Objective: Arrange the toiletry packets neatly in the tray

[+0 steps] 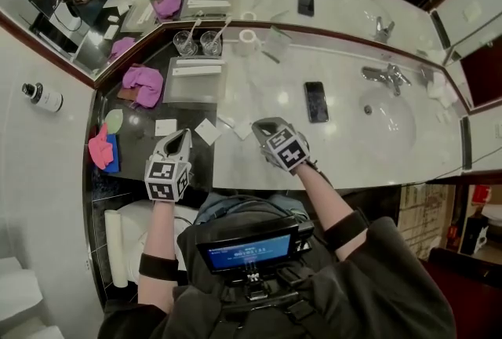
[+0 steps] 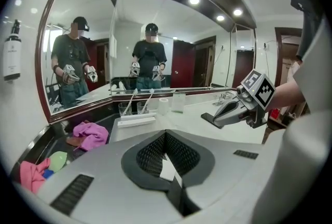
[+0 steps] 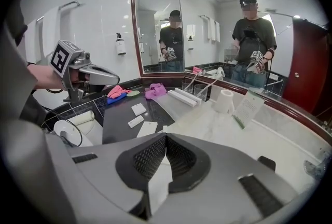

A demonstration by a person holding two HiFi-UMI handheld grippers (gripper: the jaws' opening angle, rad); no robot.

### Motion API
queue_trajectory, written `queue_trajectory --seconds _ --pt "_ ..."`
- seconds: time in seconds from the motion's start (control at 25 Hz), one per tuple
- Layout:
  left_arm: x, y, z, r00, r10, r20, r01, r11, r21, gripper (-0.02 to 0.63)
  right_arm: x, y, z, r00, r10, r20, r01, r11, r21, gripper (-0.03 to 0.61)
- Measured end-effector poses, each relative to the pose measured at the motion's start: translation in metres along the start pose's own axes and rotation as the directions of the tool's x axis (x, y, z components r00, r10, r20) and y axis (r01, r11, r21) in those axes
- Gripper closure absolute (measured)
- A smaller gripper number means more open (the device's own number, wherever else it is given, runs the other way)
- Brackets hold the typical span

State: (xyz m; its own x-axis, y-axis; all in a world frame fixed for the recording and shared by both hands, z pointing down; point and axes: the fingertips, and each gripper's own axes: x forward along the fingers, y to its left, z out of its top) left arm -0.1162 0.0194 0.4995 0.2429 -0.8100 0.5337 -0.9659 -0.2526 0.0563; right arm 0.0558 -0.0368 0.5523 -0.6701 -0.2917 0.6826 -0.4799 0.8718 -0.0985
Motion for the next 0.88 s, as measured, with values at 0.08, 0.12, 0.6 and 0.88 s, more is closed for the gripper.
queue_trajectory --seconds 0.08,0.12,0.6,0.88 --pt "-0.005 0.0 -0.003 1.0 0.011 0.005 -0.011 1.0 0.003 0.614 0.0 0.004 -0.004 1.0 0.003 -0.004 -0.003 1.0 0.001 0.561" --pt "-0.007 0.001 -0.004 1.0 0.018 0.007 -0.018 1.0 0.006 0.614 0.0 0.005 -0.006 1.0 0.004 -0.005 -0.004 1.0 0.001 0.561" --pt "-0.014 0.014 -0.027 0.998 0.062 0.006 -0.061 0.995 -0.082 0.611 0.006 0.015 -0.011 1.0 0.019 -0.008 -0.019 1.0 0.012 0.561" --pt "-0.015 0.019 -0.036 0.998 0.06 0.0 -0.06 0.992 -0.109 0.612 0.025 0.033 -0.009 0.996 0.081 -0.042 -0.087 0.984 -0.154 0.535"
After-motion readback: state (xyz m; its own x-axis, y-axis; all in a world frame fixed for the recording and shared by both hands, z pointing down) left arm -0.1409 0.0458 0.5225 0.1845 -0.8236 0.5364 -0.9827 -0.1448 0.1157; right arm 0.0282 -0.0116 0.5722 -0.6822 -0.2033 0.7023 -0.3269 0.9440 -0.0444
